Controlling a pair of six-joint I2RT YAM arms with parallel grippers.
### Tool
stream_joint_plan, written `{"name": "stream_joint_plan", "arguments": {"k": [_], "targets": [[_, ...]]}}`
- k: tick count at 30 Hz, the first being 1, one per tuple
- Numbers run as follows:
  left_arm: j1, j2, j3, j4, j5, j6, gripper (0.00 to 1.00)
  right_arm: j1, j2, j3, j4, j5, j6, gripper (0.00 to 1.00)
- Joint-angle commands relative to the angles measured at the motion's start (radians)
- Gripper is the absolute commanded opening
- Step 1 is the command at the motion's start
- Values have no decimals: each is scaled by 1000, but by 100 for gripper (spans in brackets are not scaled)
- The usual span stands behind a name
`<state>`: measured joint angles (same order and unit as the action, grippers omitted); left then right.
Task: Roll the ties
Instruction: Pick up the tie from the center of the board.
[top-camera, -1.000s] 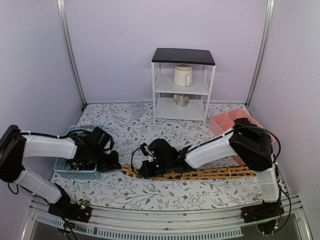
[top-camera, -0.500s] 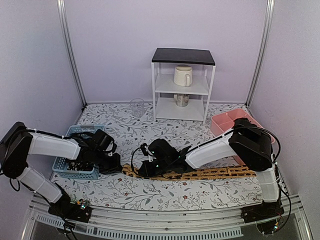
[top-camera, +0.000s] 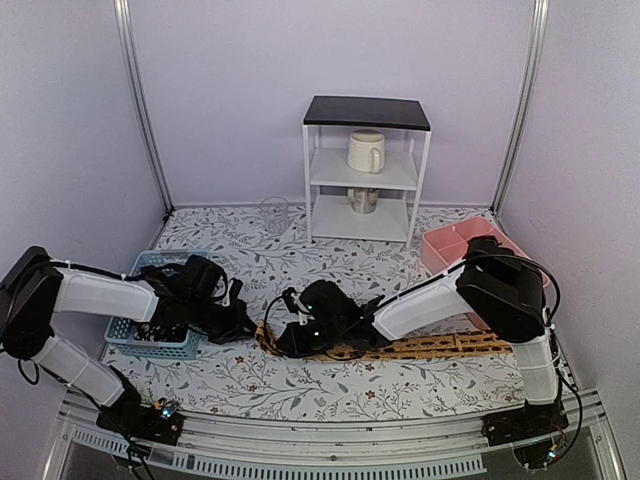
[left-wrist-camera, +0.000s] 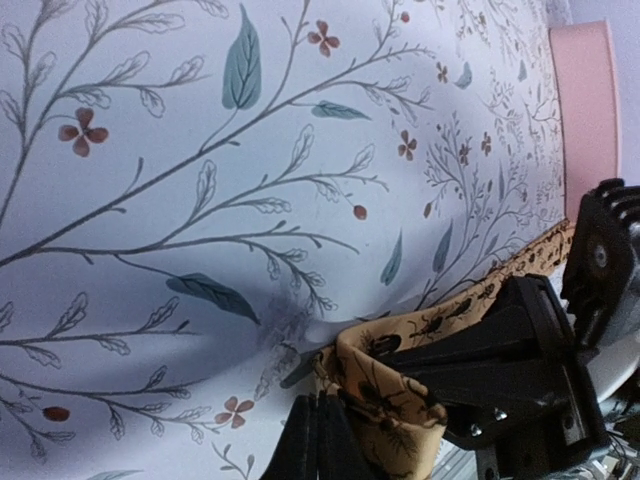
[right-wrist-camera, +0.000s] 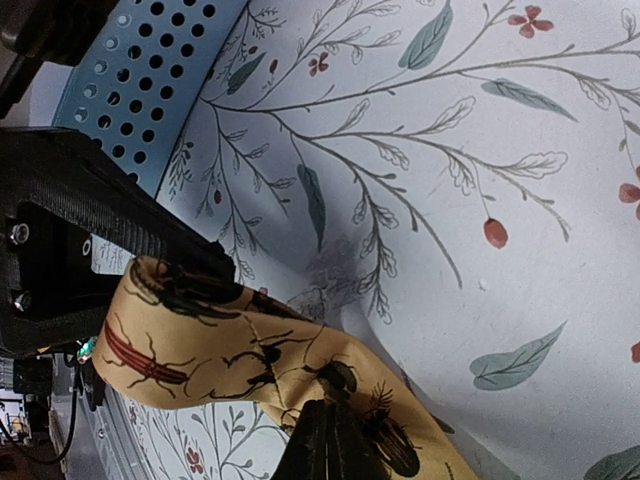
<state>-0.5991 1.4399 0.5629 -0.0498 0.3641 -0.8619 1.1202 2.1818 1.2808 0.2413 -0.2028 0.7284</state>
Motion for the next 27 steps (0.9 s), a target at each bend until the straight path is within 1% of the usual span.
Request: {"name": "stream_joint_plan", "arguments": {"k": [1, 6, 10, 13, 23, 27], "targets": [[-2, -15, -19, 50, 33, -16, 0, 8, -27, -23, 5, -40, 18, 4], [-10, -17, -25, 55, 31, -20, 0, 8, -50, -24, 7, -56, 34, 4], [-21, -14, -24, 63, 34, -27, 0, 9, -73, -55, 9, -26, 43, 5], [-29, -12, -25, 68, 31, -32, 0, 8, -92, -72, 11, -18, 44, 9], [-59, 3, -13, 82, 21, -46, 0, 8, -187, -141, 43, 11, 46, 16], [-69, 9, -5, 85, 18, -52, 0, 8, -231, -185, 90, 20, 73, 23]]}}
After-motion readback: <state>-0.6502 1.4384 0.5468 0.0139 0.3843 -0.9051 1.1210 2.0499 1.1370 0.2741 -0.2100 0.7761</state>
